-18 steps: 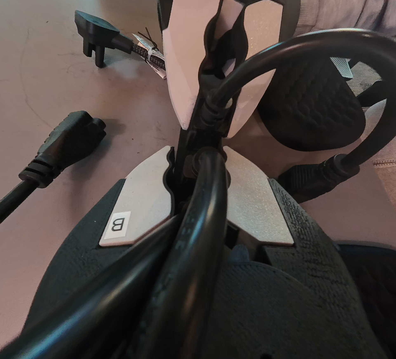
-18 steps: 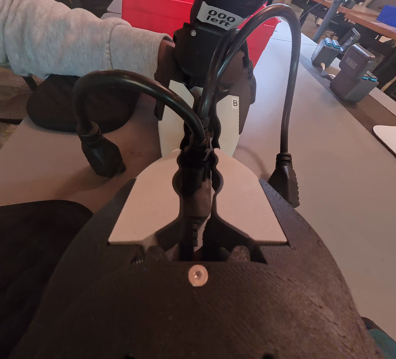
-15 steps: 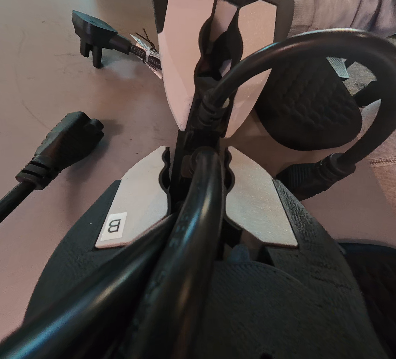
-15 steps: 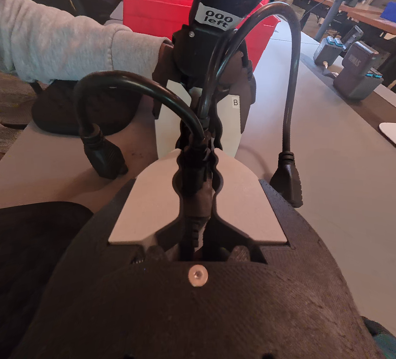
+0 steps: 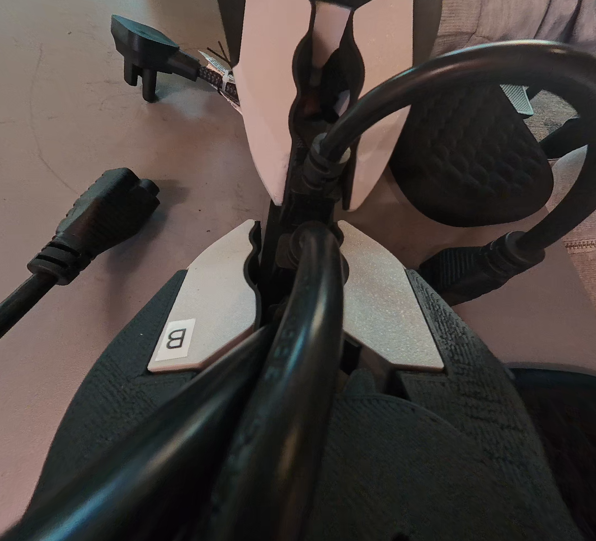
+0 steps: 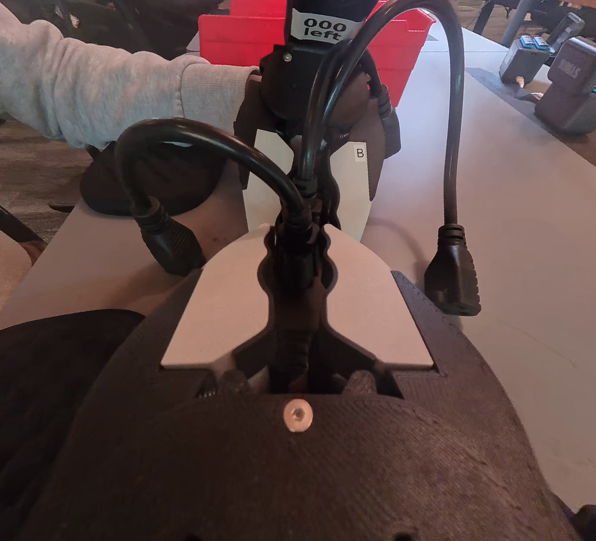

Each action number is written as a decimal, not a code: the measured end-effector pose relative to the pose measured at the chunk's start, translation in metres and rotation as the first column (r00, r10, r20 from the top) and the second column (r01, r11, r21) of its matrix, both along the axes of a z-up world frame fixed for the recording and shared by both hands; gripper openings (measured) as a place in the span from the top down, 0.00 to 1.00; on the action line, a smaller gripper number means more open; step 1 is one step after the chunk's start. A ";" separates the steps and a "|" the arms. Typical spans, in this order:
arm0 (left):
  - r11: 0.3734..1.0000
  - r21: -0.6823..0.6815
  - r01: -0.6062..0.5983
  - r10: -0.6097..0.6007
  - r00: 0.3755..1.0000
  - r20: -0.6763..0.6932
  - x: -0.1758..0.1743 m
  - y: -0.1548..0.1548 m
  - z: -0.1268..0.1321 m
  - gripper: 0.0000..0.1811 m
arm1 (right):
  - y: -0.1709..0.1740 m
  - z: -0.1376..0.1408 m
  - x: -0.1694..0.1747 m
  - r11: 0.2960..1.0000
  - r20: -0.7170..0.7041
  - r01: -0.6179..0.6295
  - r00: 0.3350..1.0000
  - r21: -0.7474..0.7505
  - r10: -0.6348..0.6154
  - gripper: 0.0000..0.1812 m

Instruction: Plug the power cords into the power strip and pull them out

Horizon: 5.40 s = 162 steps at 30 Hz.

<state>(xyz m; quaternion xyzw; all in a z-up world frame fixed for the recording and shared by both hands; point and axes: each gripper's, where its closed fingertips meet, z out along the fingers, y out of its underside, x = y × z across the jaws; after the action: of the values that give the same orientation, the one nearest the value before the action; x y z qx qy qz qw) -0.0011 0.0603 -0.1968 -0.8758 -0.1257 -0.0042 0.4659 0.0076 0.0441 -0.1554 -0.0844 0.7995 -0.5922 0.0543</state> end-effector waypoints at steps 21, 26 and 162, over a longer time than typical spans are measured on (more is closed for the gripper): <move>1.000 -0.006 -0.014 0.013 1.000 -0.021 0.000 0.000 0.000 0.75 | -0.003 -0.010 0.000 0.997 0.026 -0.008 1.000 0.072 0.006 0.85; 0.999 -0.019 -0.026 0.025 0.998 -0.049 -0.002 0.000 -0.002 0.73 | -0.004 -0.012 0.000 0.995 0.044 -0.021 0.999 0.094 0.017 0.85; 0.998 -0.047 -0.046 0.040 0.993 -0.109 0.002 -0.002 -0.003 0.71 | 0.274 0.326 -0.102 0.334 -0.025 0.590 0.468 -0.735 -0.884 0.30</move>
<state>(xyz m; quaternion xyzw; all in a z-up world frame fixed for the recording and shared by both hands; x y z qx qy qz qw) 0.0004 0.0586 -0.2003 -0.8832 -0.1192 0.0566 0.4501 -0.0944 0.3179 0.1711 0.1610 0.4807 -0.7433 -0.4365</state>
